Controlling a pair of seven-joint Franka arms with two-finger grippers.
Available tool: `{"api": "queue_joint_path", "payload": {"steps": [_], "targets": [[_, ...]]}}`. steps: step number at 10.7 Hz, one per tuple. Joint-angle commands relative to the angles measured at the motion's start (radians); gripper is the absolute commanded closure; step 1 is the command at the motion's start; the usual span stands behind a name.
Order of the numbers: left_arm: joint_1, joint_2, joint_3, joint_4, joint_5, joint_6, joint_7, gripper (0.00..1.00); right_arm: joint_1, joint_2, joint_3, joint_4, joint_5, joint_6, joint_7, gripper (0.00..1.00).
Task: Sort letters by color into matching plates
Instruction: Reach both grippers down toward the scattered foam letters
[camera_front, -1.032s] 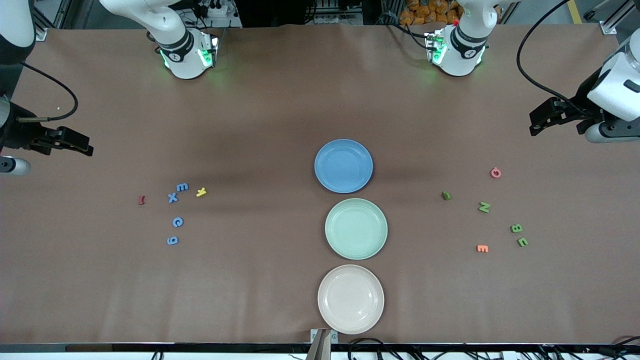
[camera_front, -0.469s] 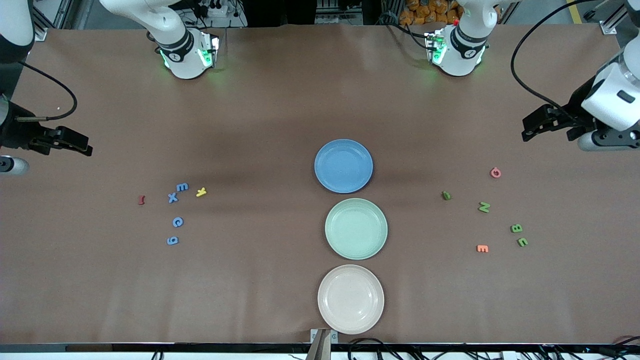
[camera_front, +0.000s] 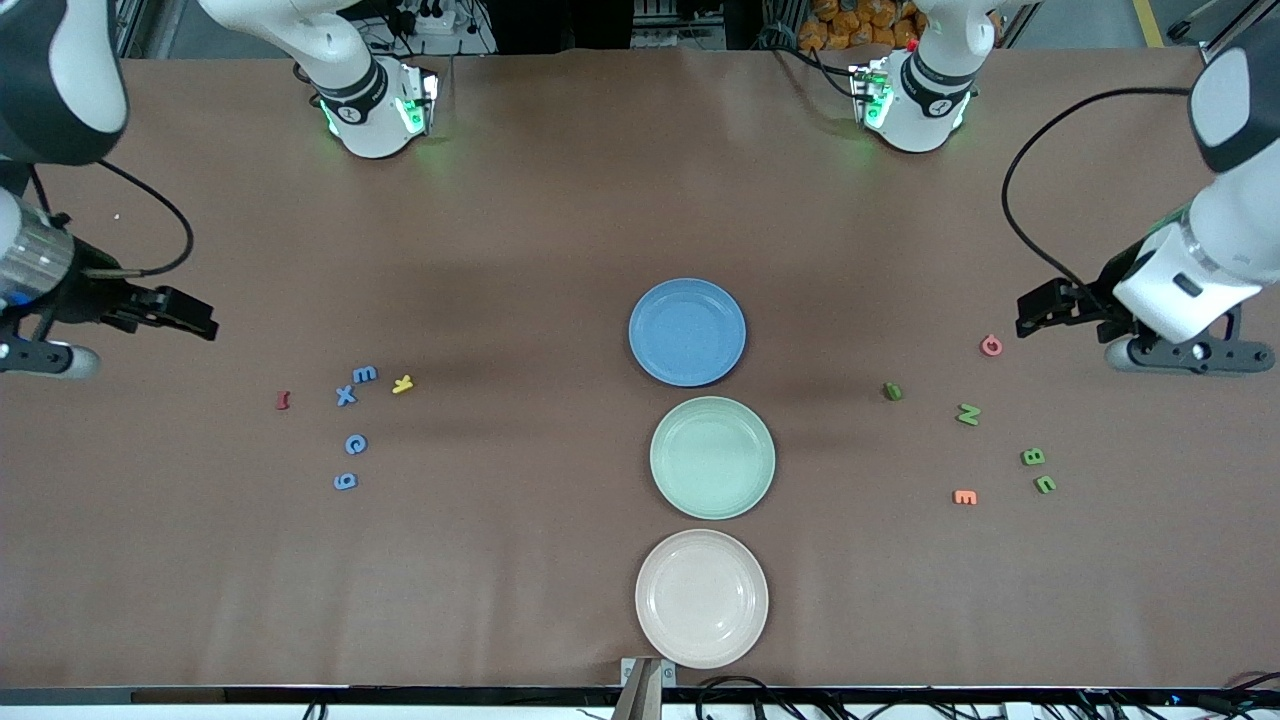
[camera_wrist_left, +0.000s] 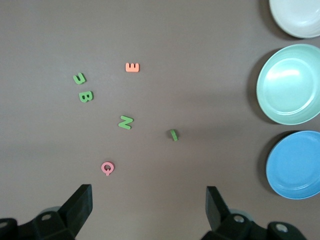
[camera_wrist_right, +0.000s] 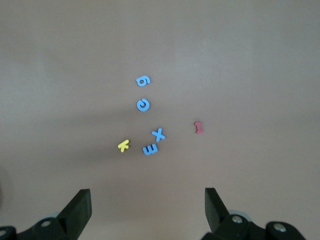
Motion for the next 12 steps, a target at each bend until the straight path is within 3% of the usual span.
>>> {"api": "queue_joint_path", "payload": {"steps": [1,4,6,8,12], "targets": [[0.001,0.055,-0.006,-0.023,-0.014,0.018,-0.021,0.0,0.004,-0.019,0.031,-0.179,-0.002,0.182,0.056,0.0],[0.012,0.131,-0.005,-0.059,-0.011,0.11,-0.048,0.0,0.004,-0.01,0.068,-0.36,-0.002,0.414,0.037,0.0],[0.003,0.134,-0.003,-0.169,-0.008,0.237,-0.152,0.0,0.007,0.005,0.074,-0.489,-0.002,0.59,-0.01,0.0],[-0.026,0.167,-0.008,-0.2,0.107,0.27,-0.301,0.17,0.006,0.038,0.074,-0.52,-0.003,0.632,-0.12,0.0],[-0.034,0.223,-0.01,-0.221,0.104,0.334,-0.377,0.25,-0.012,0.131,0.076,-0.522,-0.004,0.741,-0.411,0.0]]}}
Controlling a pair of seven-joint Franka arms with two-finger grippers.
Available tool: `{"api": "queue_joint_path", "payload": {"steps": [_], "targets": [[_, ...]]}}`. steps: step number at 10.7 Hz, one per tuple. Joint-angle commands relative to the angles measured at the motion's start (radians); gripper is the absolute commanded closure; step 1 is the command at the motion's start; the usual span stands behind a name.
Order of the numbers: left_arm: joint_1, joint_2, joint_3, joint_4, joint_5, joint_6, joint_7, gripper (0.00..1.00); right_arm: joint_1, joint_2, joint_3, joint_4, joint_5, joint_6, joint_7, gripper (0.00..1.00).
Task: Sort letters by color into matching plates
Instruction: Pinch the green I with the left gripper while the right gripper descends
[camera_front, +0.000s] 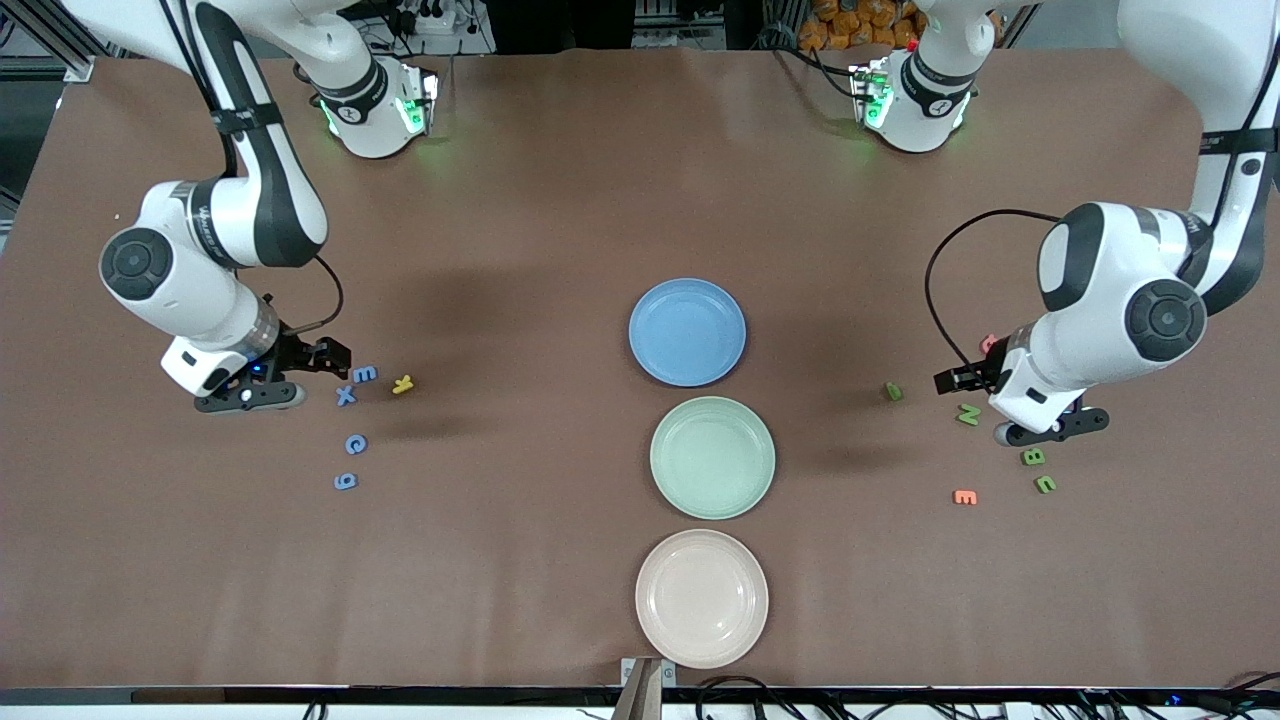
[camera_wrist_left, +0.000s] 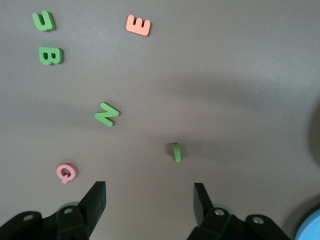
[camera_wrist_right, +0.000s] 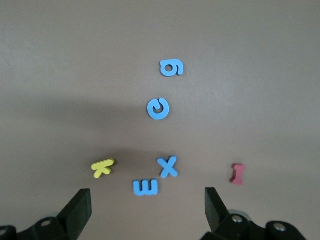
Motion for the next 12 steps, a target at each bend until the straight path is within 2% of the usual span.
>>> {"api": "queue_joint_path", "payload": {"steps": [1,3,5,8,11,12], "targets": [[0.0,0.022,-0.005,-0.047,0.016,0.1,-0.055,0.25,-0.034,0.057,0.013,-0.005,-0.003,0.087,-0.193,0.0],[-0.022,0.04,-0.005,-0.079,0.016,0.164,-0.121,0.25,-0.086,0.075,0.074,-0.004,-0.002,0.106,-0.193,0.0],[-0.03,0.063,-0.005,-0.085,0.016,0.21,-0.132,0.28,-0.103,0.097,0.083,-0.007,-0.002,0.125,-0.196,0.0],[-0.034,0.079,-0.005,-0.186,0.017,0.383,-0.135,0.27,-0.192,0.097,0.17,-0.071,-0.002,0.223,-0.197,0.0],[-0.042,0.085,-0.005,-0.222,0.017,0.387,-0.156,0.29,-0.199,0.089,0.172,-0.112,-0.002,0.24,-0.196,0.0],[-0.063,0.096,-0.003,-0.222,0.022,0.387,-0.181,0.29,-0.21,0.097,0.181,-0.132,-0.002,0.286,-0.194,0.0]]}}
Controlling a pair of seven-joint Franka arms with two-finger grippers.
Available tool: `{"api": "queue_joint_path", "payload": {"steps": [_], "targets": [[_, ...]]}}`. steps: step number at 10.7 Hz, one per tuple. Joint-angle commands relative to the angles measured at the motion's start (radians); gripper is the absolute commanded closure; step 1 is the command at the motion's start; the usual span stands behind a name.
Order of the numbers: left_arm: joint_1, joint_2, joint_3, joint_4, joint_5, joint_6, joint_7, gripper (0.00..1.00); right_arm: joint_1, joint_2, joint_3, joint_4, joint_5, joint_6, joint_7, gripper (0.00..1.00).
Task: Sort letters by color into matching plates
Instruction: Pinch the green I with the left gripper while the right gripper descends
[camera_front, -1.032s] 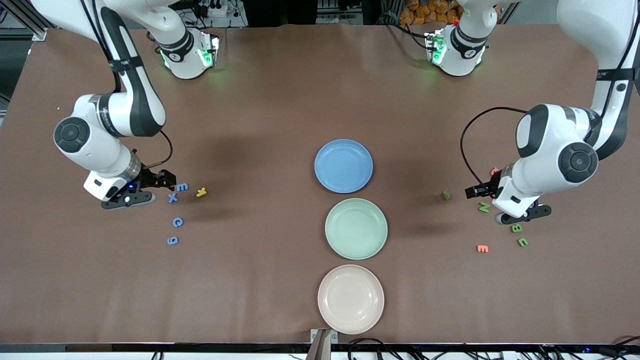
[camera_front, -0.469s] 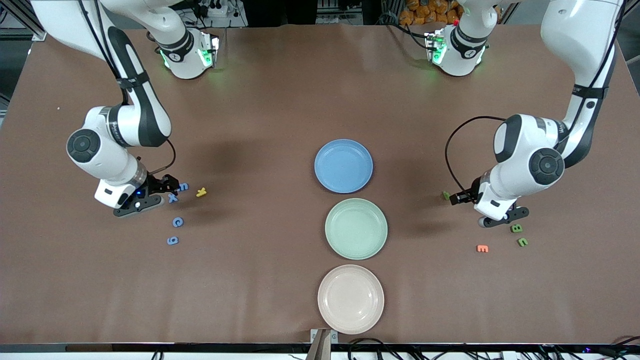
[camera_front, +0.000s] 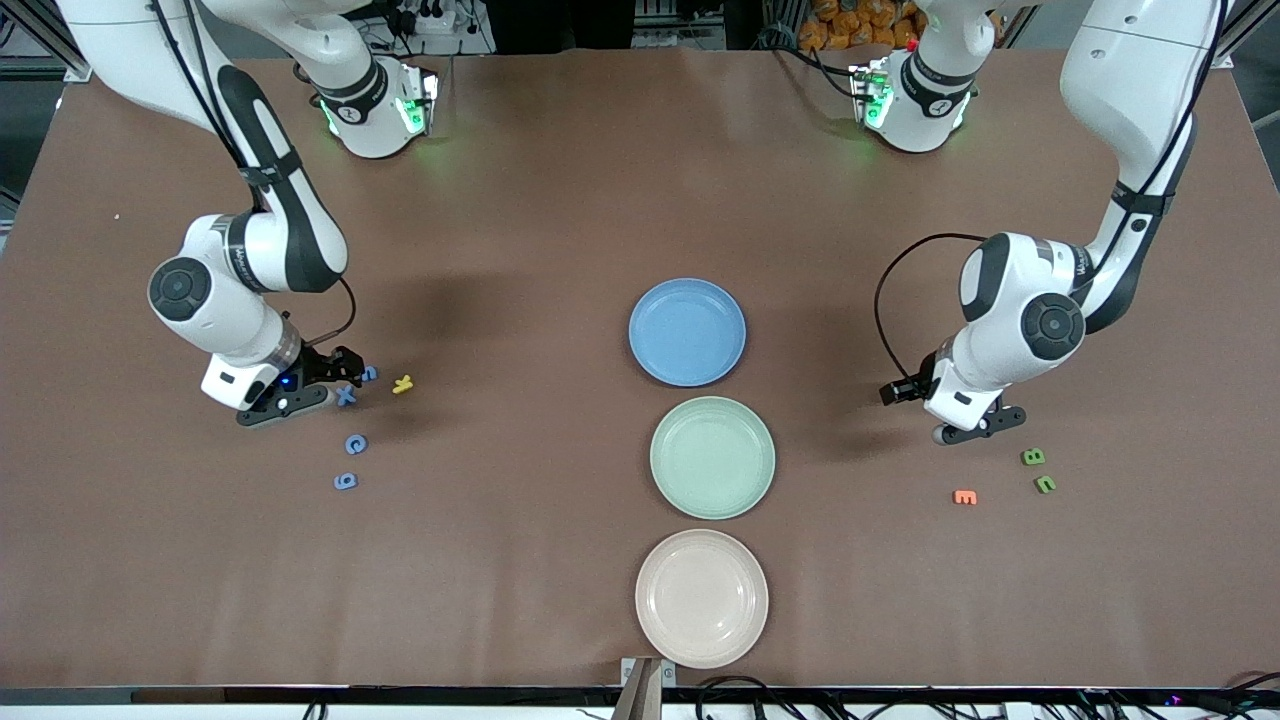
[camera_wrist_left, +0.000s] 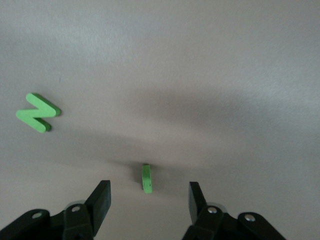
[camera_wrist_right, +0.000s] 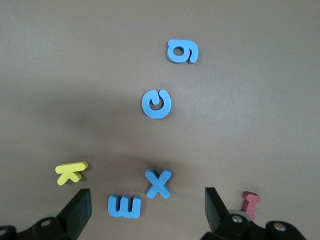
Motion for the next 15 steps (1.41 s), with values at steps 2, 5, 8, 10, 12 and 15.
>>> {"api": "queue_joint_path", "payload": {"steps": [2,5,8,10,12,15], "targets": [[-0.029,0.014,0.003,-0.021,0.028,0.014,-0.078,0.31,-0.057,0.0,0.051,-0.059,-0.002,0.086,-0.01,0.0],[-0.026,0.032,0.004,-0.021,0.03,0.013,-0.078,0.35,-0.08,0.041,0.076,-0.07,-0.002,0.142,-0.006,0.0],[-0.023,0.048,0.006,-0.013,0.03,0.014,-0.078,0.38,-0.099,0.066,0.096,-0.078,-0.002,0.176,-0.007,0.0],[-0.02,0.052,0.01,-0.01,0.03,0.017,-0.077,0.39,-0.121,0.075,0.109,-0.079,-0.004,0.179,-0.009,0.0],[-0.014,0.063,0.012,-0.009,0.031,0.023,-0.077,0.43,-0.134,0.078,0.111,-0.082,-0.007,0.188,-0.015,0.0],[-0.014,0.075,0.013,-0.01,0.033,0.036,-0.078,0.5,-0.142,0.103,0.111,-0.084,-0.013,0.22,-0.016,0.0]]}}
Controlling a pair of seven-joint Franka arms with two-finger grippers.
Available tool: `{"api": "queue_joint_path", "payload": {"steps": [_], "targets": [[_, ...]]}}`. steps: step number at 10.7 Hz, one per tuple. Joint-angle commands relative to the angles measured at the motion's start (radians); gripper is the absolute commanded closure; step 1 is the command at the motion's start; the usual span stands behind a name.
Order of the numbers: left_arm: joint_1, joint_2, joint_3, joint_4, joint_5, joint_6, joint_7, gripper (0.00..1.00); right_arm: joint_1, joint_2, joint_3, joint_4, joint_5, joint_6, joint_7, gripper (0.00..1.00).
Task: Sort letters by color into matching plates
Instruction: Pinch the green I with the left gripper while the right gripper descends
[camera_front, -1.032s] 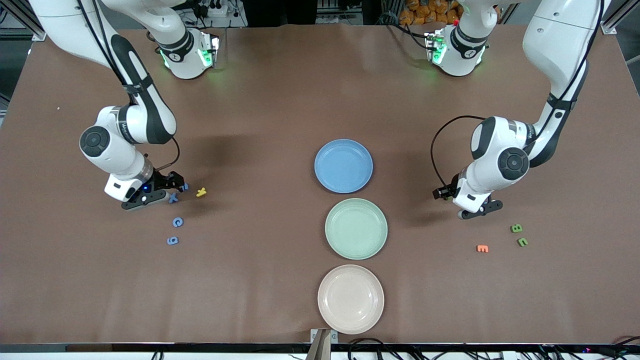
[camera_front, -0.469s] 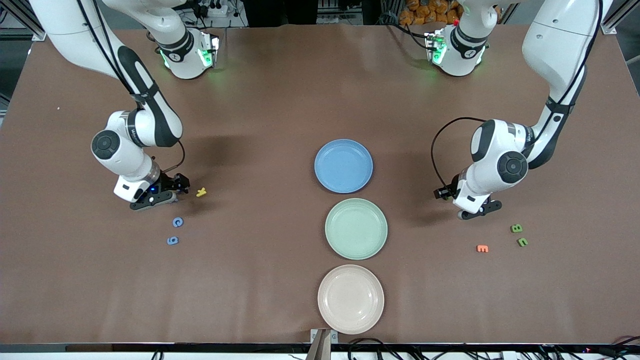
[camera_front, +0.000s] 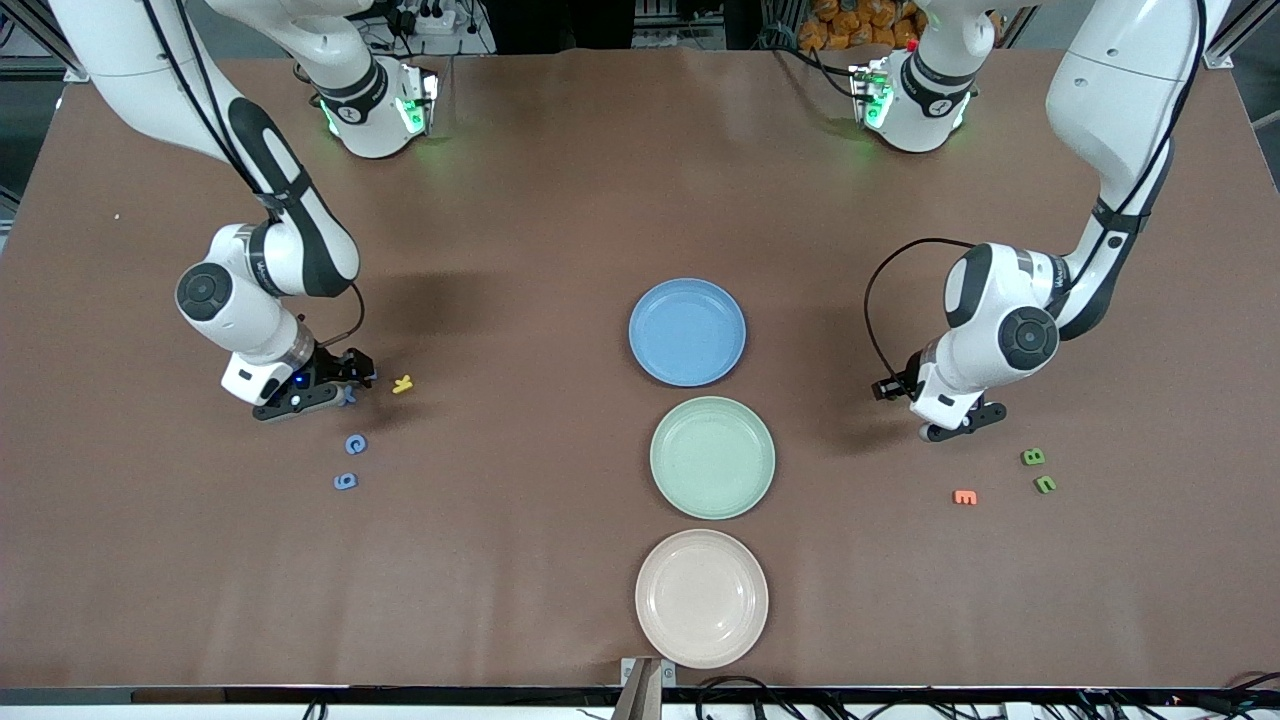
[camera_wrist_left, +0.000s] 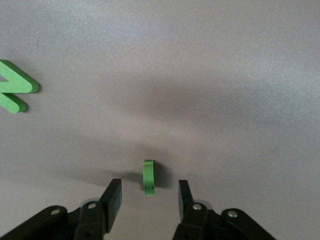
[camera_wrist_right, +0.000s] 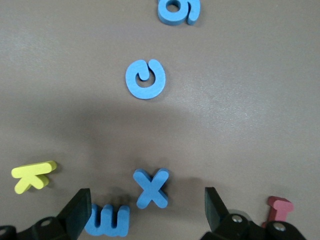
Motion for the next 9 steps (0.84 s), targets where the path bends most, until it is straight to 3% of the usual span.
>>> {"api": "queue_joint_path", "payload": {"steps": [1,3,4,5,9], "targets": [[0.0,0.014,0.0,0.007,0.033,0.016,-0.033,0.58,-0.028,0.021,0.021,-0.011,-0.014,0.042,-0.015,0.0],[0.0,0.019,0.001,0.006,0.033,0.016,-0.033,0.8,-0.028,0.028,0.021,-0.011,-0.017,0.048,-0.016,0.03],[-0.001,0.021,0.001,0.006,0.034,0.016,-0.034,0.94,-0.028,0.028,0.021,-0.009,-0.02,0.048,-0.018,0.13],[-0.001,0.019,0.001,0.007,0.034,0.016,-0.033,1.0,-0.028,0.028,0.021,-0.009,-0.02,0.048,-0.018,0.14],[-0.013,-0.008,-0.002,0.035,0.036,0.002,-0.031,1.0,-0.036,0.025,0.021,-0.009,-0.02,0.048,-0.036,0.28]]}}
